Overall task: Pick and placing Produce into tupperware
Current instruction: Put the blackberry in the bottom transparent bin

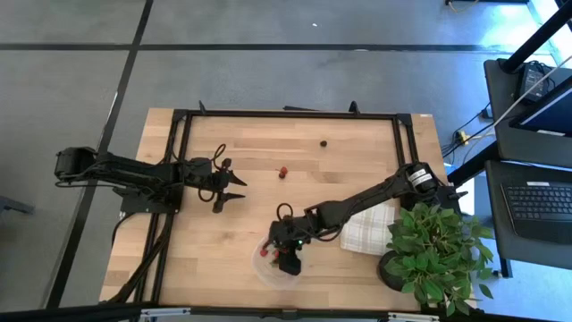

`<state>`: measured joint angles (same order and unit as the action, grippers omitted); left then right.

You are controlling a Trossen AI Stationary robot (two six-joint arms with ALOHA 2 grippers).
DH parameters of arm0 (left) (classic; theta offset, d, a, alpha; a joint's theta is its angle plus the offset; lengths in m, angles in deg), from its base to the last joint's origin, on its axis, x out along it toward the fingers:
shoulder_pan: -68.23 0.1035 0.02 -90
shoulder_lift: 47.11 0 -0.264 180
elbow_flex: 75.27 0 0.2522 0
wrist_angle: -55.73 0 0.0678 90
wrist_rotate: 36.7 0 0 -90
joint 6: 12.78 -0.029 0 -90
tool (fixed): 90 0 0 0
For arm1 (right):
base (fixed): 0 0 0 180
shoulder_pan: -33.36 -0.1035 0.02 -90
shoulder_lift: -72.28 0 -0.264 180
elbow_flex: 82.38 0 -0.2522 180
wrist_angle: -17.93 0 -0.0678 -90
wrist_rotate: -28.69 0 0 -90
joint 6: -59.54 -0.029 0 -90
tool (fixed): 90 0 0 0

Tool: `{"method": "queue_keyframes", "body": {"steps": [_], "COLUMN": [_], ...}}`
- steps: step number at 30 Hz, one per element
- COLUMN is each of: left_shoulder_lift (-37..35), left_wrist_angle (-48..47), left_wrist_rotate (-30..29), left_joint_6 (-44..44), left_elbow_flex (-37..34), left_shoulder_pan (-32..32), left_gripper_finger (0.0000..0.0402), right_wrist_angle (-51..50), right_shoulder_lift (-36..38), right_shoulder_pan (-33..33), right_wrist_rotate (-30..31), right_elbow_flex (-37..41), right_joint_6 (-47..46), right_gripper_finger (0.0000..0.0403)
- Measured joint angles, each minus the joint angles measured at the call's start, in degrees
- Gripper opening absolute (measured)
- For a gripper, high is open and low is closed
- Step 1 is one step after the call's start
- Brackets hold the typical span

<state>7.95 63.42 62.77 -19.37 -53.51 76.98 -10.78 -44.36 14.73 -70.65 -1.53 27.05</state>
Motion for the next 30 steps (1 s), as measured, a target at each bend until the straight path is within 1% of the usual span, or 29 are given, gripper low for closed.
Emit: {"method": "queue_keyframes", "body": {"steps": [6, 9, 12, 14, 22, 25, 30], "left_shoulder_lift": [0.0, 0.0, 0.0, 0.0, 0.0, 0.0, 0.0], "left_wrist_angle": [0.0, 0.0, 0.0, 0.0, 0.0, -0.4, -3.1], "left_wrist_rotate": [0.0, 0.0, 0.0, 0.0, 0.0, 0.0, 0.0], "left_joint_6": [0.1, 0.1, 0.1, 0.1, 0.5, 0.5, 0.6], "left_elbow_flex": [0.0, 0.0, 0.0, 0.0, 0.0, 0.0, 0.0], "left_shoulder_pan": [0.0, 0.0, 0.0, 0.0, 0.0, 0.0, 0.0], "left_gripper_finger": [0.0185, 0.0185, 0.0185, 0.0185, 0.0185, 0.0185, 0.0185], "right_wrist_angle": [-11.7, -18.4, -22.6, -26.4, -42.4, -45.2, -45.7], "right_shoulder_lift": [0.0, 0.0, 0.0, 0.0, 0.0, 0.2, 1.5], "right_shoulder_pan": [4.0, 6.0, 8.3, 9.9, 16.1, 18.0, 21.2], "right_wrist_rotate": [0.7, 0.8, 1.2, 2.7, 12.4, 13.2, 13.5], "right_elbow_flex": [-7.2, -9.7, -10.8, -11.1, -10.8, -10.7, -10.7], "right_joint_6": [1.3, 1.3, 0.9, 0.8, 1.4, 3.1, 7.3], "right_gripper_finger": [0.0255, 0.0255, 0.0255, 0.0255, 0.0255, 0.0255, 0.0255]}}
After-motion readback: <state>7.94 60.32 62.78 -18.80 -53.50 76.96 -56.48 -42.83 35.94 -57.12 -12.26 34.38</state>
